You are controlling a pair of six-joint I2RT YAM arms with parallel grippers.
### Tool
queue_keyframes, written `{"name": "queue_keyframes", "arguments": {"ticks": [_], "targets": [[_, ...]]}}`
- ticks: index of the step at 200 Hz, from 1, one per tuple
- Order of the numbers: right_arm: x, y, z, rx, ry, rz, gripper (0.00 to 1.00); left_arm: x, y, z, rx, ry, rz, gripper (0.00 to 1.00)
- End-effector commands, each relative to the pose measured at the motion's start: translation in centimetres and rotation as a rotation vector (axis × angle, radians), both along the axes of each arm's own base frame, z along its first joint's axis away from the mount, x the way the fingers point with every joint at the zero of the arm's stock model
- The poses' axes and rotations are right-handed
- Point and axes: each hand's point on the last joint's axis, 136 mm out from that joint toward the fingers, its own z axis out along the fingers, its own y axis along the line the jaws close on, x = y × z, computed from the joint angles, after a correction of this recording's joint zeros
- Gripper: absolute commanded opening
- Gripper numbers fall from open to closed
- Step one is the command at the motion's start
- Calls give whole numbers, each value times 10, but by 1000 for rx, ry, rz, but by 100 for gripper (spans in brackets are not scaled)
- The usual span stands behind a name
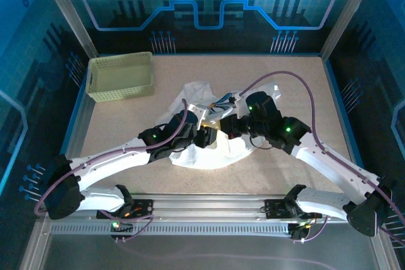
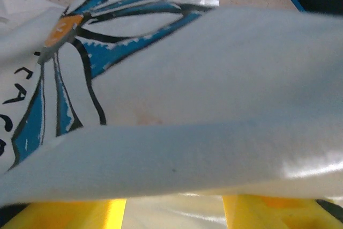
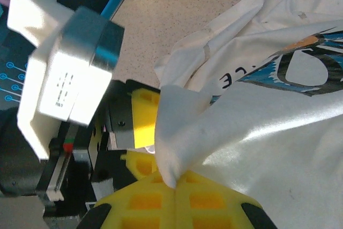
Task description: Fold the inside-out t-shirt
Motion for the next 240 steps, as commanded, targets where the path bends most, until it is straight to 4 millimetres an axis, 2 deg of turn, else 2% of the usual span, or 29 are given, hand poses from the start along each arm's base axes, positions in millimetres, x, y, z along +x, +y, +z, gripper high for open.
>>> {"name": "queue_keyframes", "arguments": {"ticks": [1,27,61,78,95,116,140,168,201,240], "targets": [[-9,2,20,22,-53,38,0,15,5,0,-3,-17,45,51],[-8,1,20,20,-58,26,0,8,-11,-2,-39,9,-37,51],[-3,4,14,14,-43,13,0,4,-27,-2,-68,51,-90,41],[3,2,6,-13,-25,-21,0,1,-32,4,-86,37,-112,43],[5,1,2,-21,-18,-33,0,0,-34,6,-84,27,-115,50],[5,4,0,-15,-12,-24,0,4,-32,5,-73,18,-95,50],[6,2,-3,-21,-8,-33,0,5,-34,6,-72,12,-100,38],[7,-2,-3,-28,-15,-54,0,6,-35,7,-67,12,-98,18],[16,-15,-6,-74,-26,-119,0,2,-26,7,-50,11,-81,0],[41,-36,-14,-137,-1,-248,0,-10,-13,18,-50,0,-66,0]]}}
